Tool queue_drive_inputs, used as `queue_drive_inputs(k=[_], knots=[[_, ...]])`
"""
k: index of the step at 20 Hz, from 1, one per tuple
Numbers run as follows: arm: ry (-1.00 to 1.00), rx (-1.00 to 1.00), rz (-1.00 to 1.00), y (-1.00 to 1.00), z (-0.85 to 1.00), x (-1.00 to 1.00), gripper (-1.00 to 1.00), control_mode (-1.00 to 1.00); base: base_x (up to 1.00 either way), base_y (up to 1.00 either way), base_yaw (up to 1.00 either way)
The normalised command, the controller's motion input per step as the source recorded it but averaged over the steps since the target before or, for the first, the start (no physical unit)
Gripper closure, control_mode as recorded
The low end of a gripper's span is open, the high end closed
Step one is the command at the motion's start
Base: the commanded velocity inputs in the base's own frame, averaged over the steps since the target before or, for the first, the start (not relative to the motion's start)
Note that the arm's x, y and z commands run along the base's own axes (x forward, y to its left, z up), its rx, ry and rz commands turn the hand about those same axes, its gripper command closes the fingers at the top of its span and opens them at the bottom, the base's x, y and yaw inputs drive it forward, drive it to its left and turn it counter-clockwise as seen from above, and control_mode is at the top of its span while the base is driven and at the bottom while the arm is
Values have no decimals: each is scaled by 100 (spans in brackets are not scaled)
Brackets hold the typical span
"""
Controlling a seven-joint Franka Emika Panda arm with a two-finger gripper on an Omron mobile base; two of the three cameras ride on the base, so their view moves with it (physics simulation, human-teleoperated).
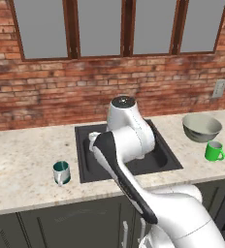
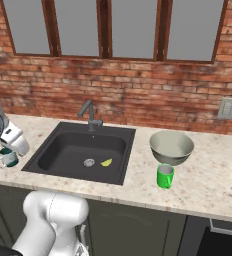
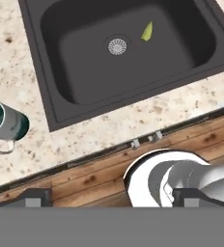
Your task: Clear the mugs and bowl far away from the sink.
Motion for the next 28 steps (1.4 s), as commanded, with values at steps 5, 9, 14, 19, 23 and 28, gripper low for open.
queue_drive_inputs(k=[5, 9, 14, 19, 23, 28], knots=[[15, -11, -13, 100, -21, 8, -100, -100, 0, 0, 0], [25, -3, -3, 100, -2, 20, -100, -100, 0, 0, 0], [22, -2, 0, 97, -25, 27, -100, -100, 0, 0, 0], [3, -3, 0, 41, -66, 9, -100, -100, 0, 0, 0], [-14, -3, 0, 17, -57, 17, -100, -100, 0, 0, 0], [-7, 0, 1, 0, -49, 40, -100, -100, 0, 0, 0]])
